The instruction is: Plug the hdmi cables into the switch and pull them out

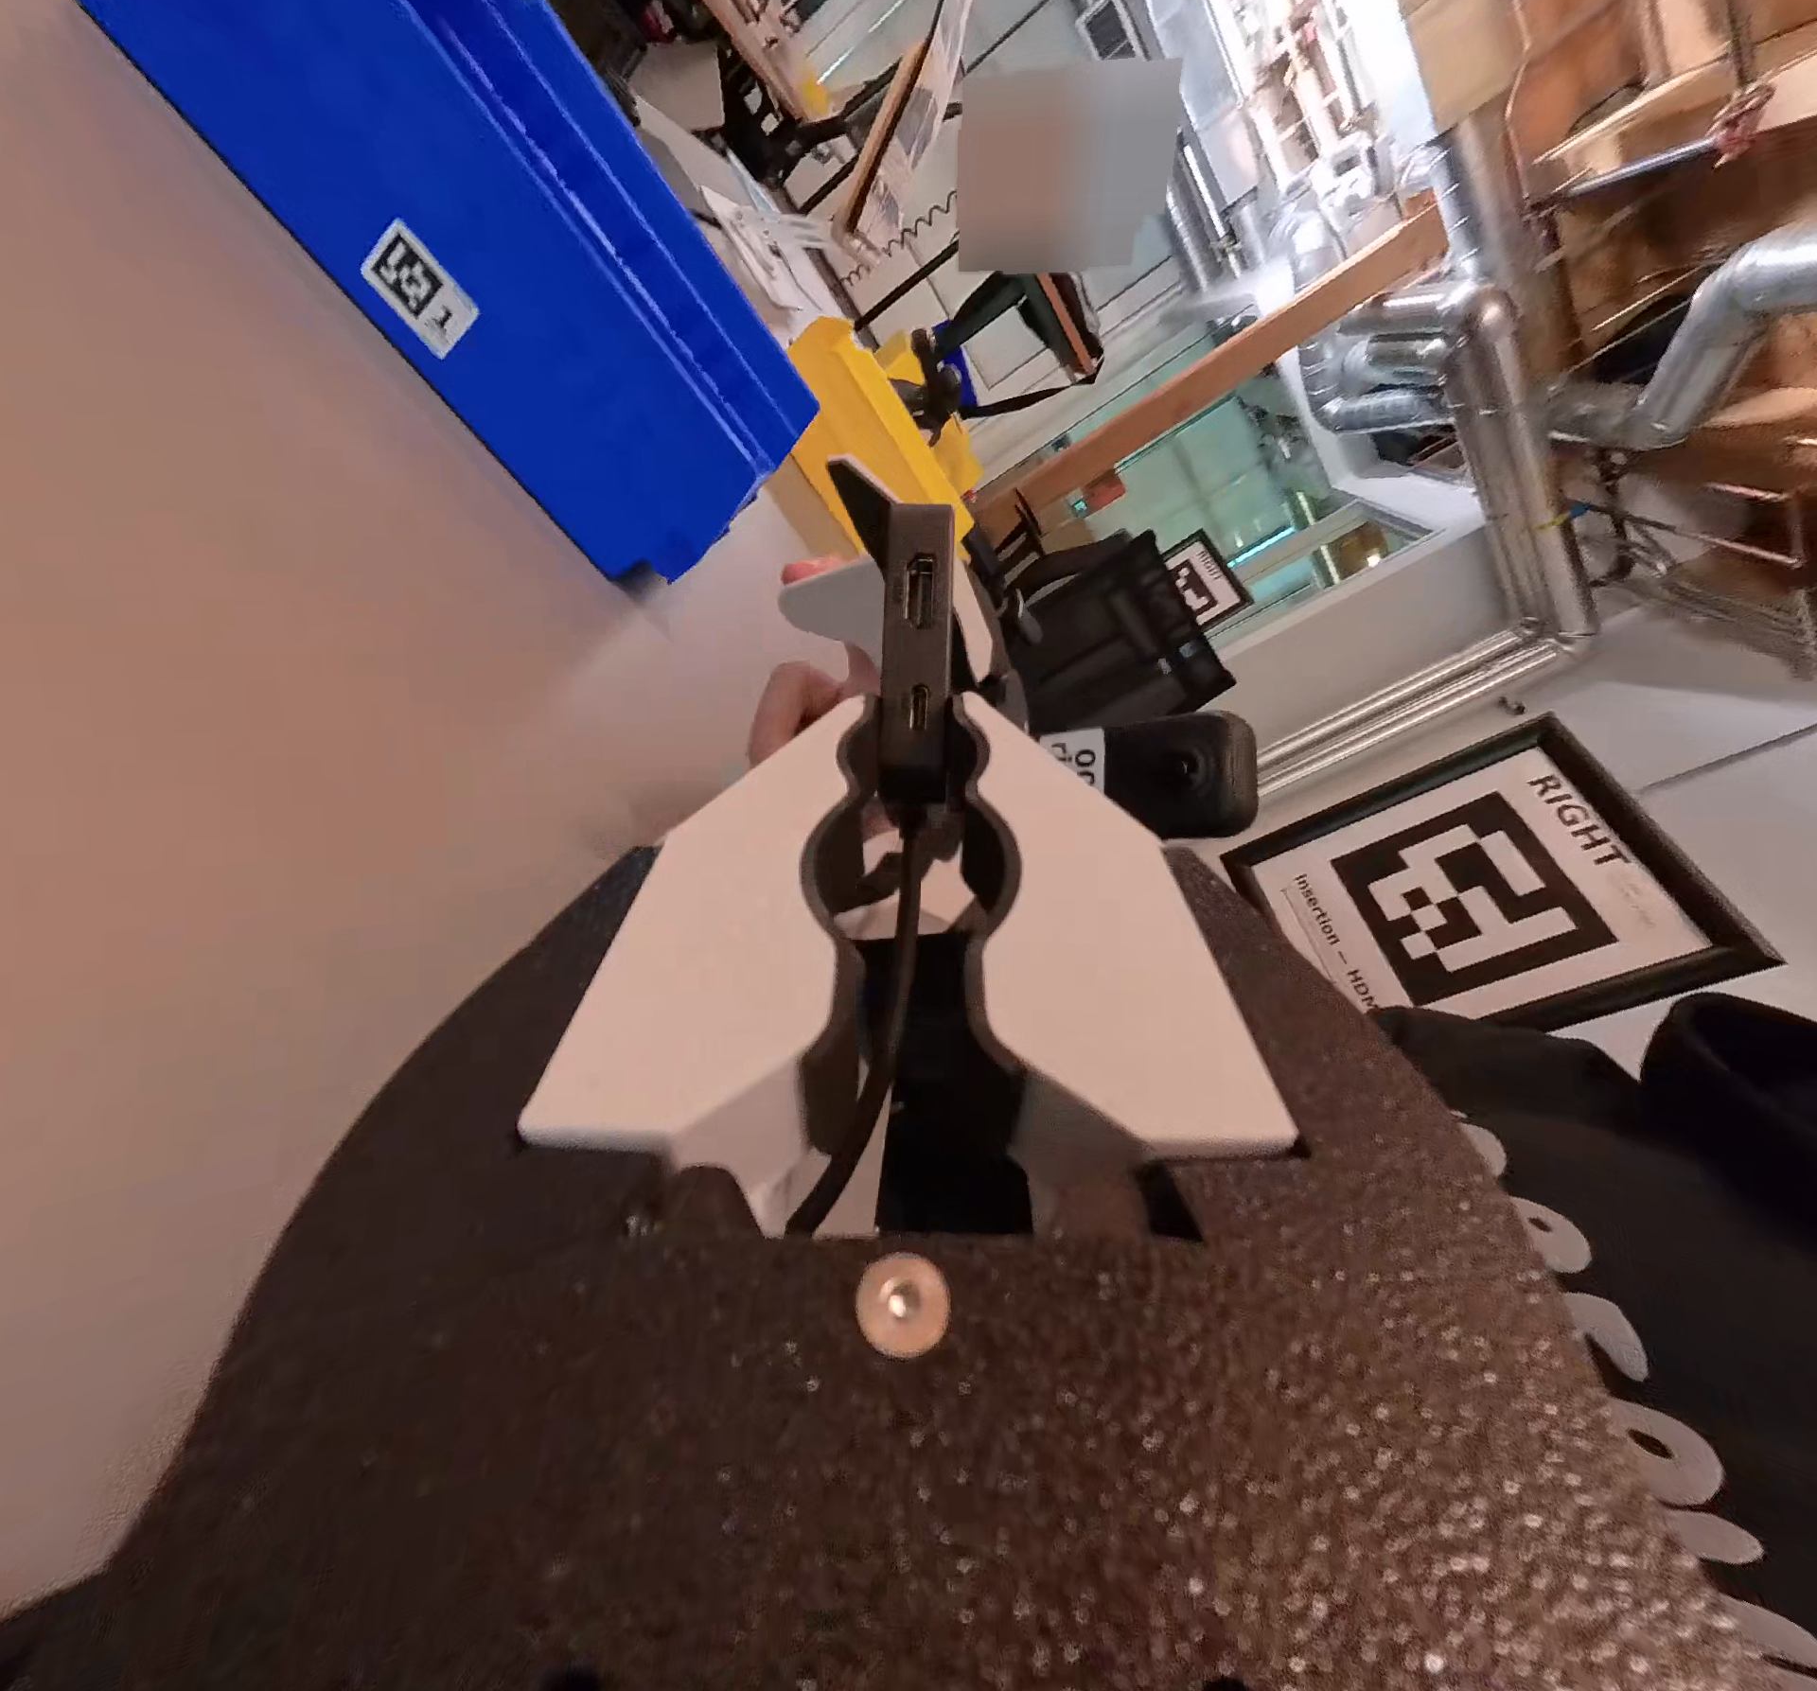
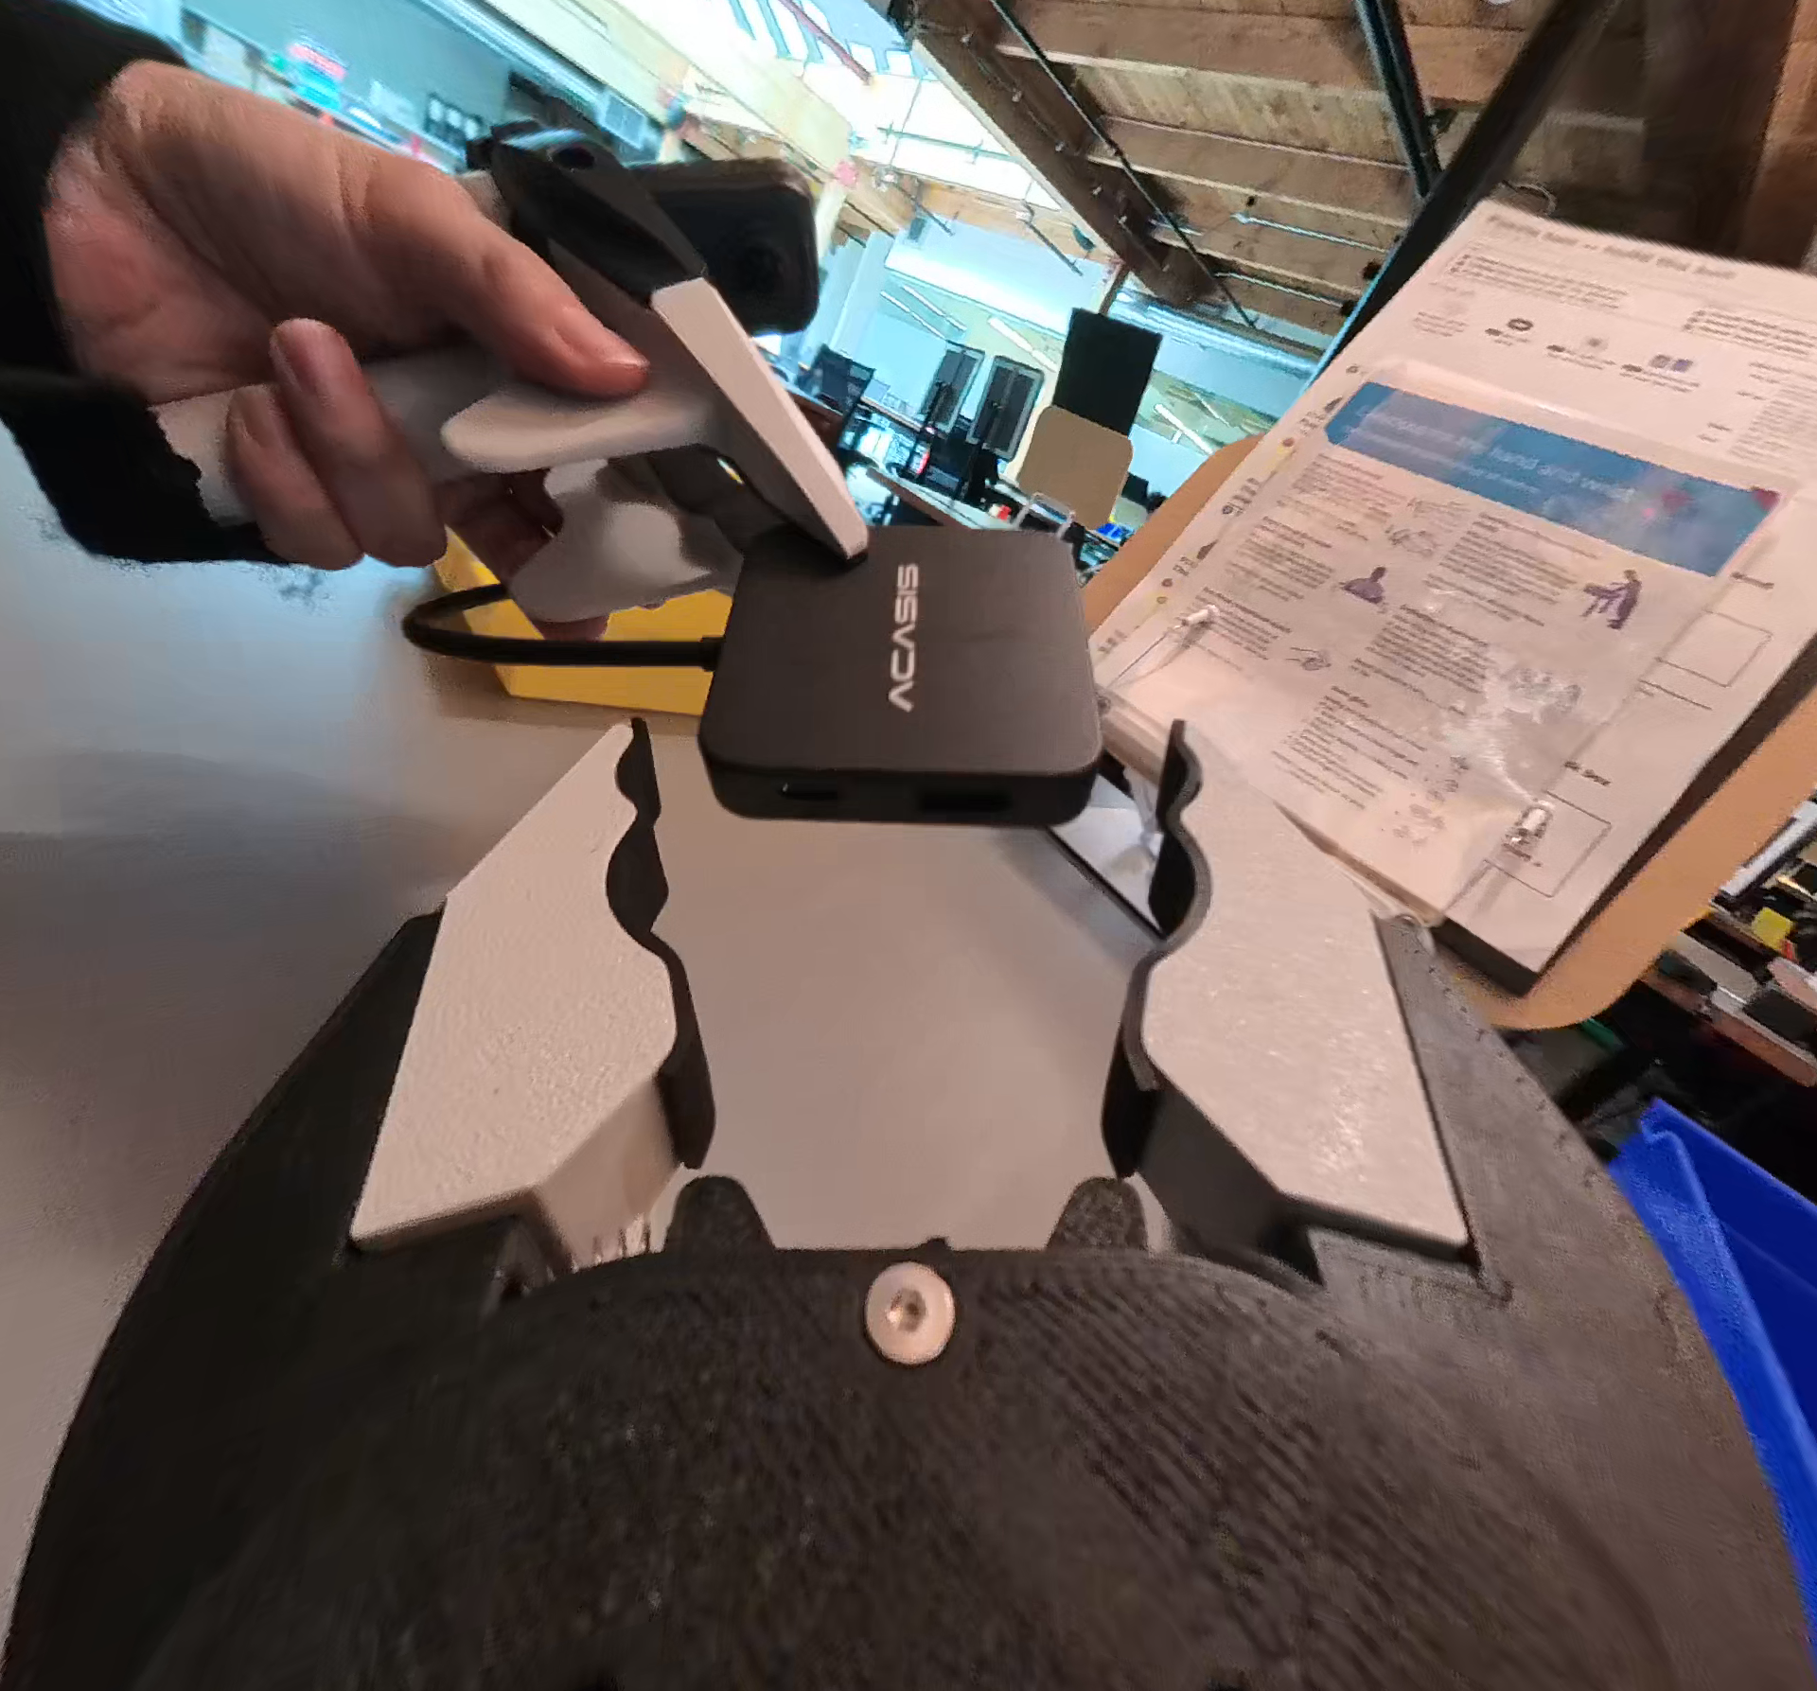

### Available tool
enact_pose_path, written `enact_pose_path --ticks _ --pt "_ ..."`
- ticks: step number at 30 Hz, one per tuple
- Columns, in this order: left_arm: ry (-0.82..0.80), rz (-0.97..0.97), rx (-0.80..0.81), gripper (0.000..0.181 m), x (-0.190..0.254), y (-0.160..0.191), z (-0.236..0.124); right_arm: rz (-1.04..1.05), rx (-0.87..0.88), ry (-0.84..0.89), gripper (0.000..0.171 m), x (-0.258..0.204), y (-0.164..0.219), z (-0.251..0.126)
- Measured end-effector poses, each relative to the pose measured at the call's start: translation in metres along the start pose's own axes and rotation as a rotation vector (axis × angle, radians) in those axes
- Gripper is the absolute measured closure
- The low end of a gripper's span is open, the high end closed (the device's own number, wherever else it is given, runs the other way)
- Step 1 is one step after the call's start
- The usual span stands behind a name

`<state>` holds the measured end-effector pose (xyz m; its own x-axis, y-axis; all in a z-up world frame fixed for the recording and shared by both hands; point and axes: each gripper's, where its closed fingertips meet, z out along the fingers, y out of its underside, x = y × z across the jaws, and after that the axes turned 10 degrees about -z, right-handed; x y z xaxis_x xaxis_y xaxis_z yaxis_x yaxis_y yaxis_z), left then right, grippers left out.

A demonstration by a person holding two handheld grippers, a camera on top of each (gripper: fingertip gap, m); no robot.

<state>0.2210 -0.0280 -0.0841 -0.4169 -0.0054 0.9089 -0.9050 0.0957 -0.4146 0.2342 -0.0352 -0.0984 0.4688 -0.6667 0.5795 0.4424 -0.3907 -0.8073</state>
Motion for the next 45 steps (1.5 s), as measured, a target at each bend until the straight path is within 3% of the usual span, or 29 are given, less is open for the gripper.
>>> enact_pose_path --ticks 4,11,15,19,20,22,24,26,29,35,39,41,43,45 --pt "-0.051 0.001 0.030 0.171 -0.007 0.003 0.001 0.023 0.072 -0.046 0.092 -0.006 -0.002 0.000" --pt "-0.106 -0.010 0.079 0.171 -0.017 0.000 0.003 0.025 0.057 -0.125 0.097 -0.010 0.003 0.006" --pt "-0.103 -0.045 0.124 0.171 -0.021 -0.007 -0.003 0.074 0.039 -0.254 0.097 -0.010 0.007 0.016" --pt "-0.095 -0.008 0.157 0.162 -0.006 -0.022 -0.016 0.262 0.122 -0.381 0.096 -0.002 0.007 0.025" --pt "-0.060 0.041 0.173 0.154 0.011 -0.029 -0.023 0.342 0.161 -0.410 0.097 0.001 0.006 0.023" --pt "-0.023 0.201 0.187 0.154 0.049 -0.038 -0.042 0.497 0.254 -0.469 0.097 0.003 0.004 0.015" --pt "-0.071 0.432 0.181 0.151 0.076 -0.045 -0.063 0.610 0.321 -0.527 0.097 0.005 0.001 0.007" --pt "-0.235 0.715 0.159 0.151 0.079 -0.052 -0.084 0.690 0.365 -0.599 0.097 0.004 -0.002 -0.002" --pt "-0.580 1.138 0.045 0.137 0.041 -0.065 -0.106 0.770 0.430 -0.709 0.097 -0.004 -0.009 -0.012" --pt "-0.583 1.645 -0.382 0.123 -0.011 0.005 -0.040 0.866 0.455 -0.873 0.097 -0.024 -0.022 -0.017" --pt "-0.585 1.879 -0.431 0.119 -0.017 0.018 -0.003 0.855 0.465 -0.907 0.097 -0.035 -0.033 -0.020" --pt "-0.560 1.947 -0.428 0.134 -0.017 0.021 0.010 0.841 0.461 -0.926 0.097 -0.043 -0.037 -0.021" --pt "-0.534 2.000 -0.430 0.164 -0.019 0.025 0.017 0.805 0.447 -0.904 0.097 -0.046 -0.037 -0.020" --pt "-0.544 2.084 -0.379 0.169 -0.015 0.022 0.017 0.799 0.498 -0.820 0.098 -0.035 -0.041 -0.018"
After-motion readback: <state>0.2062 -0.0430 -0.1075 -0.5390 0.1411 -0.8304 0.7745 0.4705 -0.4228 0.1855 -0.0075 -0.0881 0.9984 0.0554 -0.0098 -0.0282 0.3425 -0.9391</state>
